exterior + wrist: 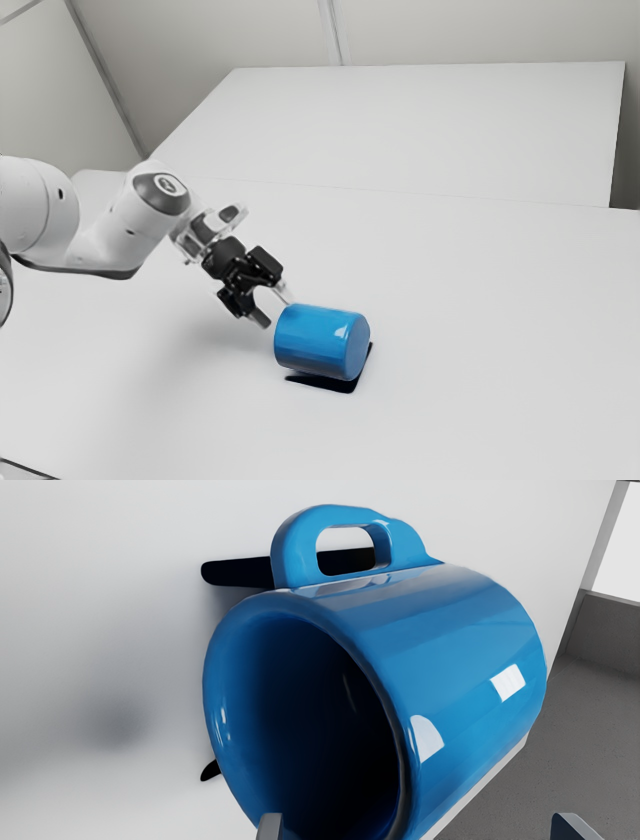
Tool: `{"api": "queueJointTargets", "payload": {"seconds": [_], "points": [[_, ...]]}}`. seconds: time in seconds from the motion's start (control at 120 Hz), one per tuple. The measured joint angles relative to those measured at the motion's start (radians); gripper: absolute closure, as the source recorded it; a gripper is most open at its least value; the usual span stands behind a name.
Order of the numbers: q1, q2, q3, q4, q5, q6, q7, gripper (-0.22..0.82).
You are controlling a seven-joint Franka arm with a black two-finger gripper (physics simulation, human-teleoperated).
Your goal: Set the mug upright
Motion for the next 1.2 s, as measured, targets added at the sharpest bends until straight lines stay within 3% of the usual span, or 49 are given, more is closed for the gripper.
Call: {"api": "queueJointTargets", "payload": {"seconds": [0.225,0.458,0.725,0.925,1.2], "points": [[-0.023,-0.019,-0.003,-0.045,-0.047,0.019,0.030,0.09],[-0.041,-0.028,-0.014,-0.047,-0.060,0.046,0.042,0.32],[-0.064,-0.058,-0.022,-0.039,-0.061,0.058,0.032,0.47],[-0.106,-0.060,-0.022,-0.038,-0.057,0.075,0.019,0.67],[-0.109,-0.096,-0.020,-0.037,-0.040,0.089,-0.008,0.75]]}}
